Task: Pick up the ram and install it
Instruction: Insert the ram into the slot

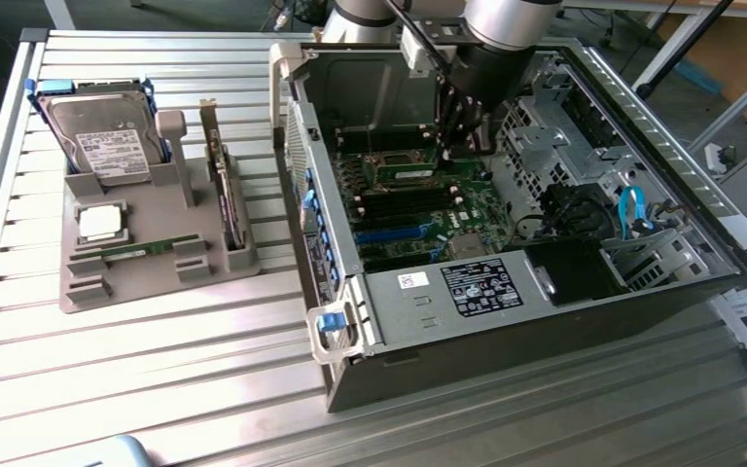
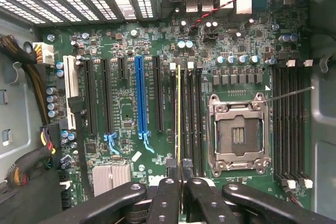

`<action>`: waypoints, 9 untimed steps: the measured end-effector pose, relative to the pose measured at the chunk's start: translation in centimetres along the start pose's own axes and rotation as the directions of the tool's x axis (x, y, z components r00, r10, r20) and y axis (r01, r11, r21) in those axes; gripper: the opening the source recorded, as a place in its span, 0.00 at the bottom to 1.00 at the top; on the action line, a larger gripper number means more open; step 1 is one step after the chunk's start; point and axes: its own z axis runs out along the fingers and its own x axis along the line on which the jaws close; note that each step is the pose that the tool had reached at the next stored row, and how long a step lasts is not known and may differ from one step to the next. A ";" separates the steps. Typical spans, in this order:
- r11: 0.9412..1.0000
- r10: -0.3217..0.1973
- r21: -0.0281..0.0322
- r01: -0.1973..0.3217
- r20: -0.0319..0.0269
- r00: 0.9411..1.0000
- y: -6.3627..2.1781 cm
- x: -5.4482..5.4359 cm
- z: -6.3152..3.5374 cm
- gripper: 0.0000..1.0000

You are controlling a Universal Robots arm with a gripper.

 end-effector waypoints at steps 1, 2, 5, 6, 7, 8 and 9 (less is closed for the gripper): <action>1.000 0.000 0.000 0.000 0.000 1.000 0.00 0.0 0.16 0.12; 1.000 0.000 0.000 0.000 0.000 1.000 0.00 0.0 0.40 0.12; 1.000 0.000 0.000 0.000 0.000 1.000 0.00 0.0 0.92 0.12; 1.000 0.000 0.000 0.000 0.000 1.000 0.00 0.0 1.08 0.12; 1.000 0.000 0.000 0.000 0.000 1.000 0.00 0.0 1.22 0.12; 1.000 0.000 0.000 0.000 0.000 1.000 0.00 0.0 1.40 0.12; 1.000 0.000 0.000 0.000 0.000 1.000 0.00 0.0 1.55 0.12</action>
